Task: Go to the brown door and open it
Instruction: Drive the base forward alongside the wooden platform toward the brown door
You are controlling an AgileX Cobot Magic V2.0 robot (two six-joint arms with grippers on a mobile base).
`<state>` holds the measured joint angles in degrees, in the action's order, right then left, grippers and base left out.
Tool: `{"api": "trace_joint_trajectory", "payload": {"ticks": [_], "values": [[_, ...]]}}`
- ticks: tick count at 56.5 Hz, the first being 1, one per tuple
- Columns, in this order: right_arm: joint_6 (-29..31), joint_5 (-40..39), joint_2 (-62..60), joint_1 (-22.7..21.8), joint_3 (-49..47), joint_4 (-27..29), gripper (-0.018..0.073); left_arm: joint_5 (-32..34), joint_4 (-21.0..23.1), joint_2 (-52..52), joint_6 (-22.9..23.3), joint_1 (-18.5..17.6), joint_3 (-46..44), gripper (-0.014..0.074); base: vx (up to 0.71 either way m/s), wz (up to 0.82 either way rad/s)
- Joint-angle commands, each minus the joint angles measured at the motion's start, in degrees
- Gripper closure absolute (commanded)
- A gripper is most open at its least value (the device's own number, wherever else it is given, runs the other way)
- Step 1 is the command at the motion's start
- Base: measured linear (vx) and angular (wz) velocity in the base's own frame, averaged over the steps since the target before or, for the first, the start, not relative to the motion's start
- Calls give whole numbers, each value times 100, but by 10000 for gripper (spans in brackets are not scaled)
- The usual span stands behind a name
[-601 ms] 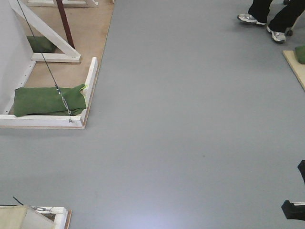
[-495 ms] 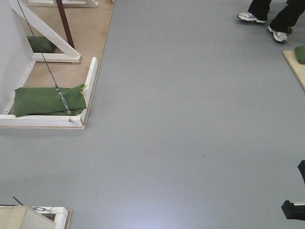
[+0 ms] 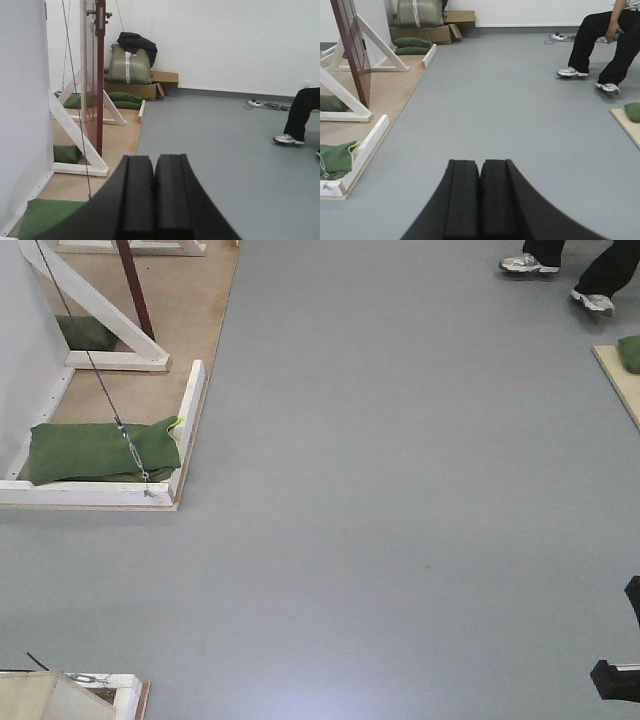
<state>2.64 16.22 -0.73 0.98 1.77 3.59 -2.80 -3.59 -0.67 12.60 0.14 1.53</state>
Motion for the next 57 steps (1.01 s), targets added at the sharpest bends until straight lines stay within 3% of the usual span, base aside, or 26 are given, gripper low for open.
{"api": "trace_joint_trajectory", "payload": {"ticks": [1,57], "values": [[34,-472,-54,-8,28,-7,559,470,15,-17,6,-3,-96,603,0,-1],[34,-472,-54,-8,28,-7,559,470,15,-17,6,-3,-96,603,11,3]]}}
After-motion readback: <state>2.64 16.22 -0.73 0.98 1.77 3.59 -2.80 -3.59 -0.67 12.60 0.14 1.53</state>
